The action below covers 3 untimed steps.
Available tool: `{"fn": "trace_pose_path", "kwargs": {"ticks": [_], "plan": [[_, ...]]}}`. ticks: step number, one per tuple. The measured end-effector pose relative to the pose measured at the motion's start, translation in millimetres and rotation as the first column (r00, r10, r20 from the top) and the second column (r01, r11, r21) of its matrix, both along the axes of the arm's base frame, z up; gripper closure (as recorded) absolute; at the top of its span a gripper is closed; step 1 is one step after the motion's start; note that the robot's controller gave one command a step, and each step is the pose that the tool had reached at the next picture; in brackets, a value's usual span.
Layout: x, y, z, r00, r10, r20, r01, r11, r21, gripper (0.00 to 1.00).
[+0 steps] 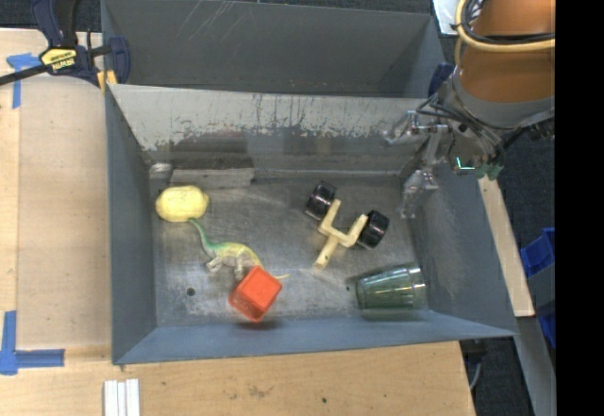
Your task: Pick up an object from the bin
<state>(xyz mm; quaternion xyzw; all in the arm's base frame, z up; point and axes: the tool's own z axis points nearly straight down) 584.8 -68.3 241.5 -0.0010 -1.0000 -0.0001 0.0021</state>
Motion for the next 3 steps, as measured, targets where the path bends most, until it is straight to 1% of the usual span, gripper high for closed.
{"fn": "trace_pose_path", "kwargs": {"ticks": [1, 2, 3], "plan": [[0.7, 0.3, 4.2, 1.0, 0.002, 0.007, -0.002, 1.0, -0.001, 0.0], [-2.6, 15.0, -60.0, 0.998, -0.058, 0.012, 0.058, 0.998, 0.0, 0.0], [-5.5, 37.4, -81.4, 0.997, -0.081, 0.006, 0.081, 0.997, 0.001, 0.0]]}}
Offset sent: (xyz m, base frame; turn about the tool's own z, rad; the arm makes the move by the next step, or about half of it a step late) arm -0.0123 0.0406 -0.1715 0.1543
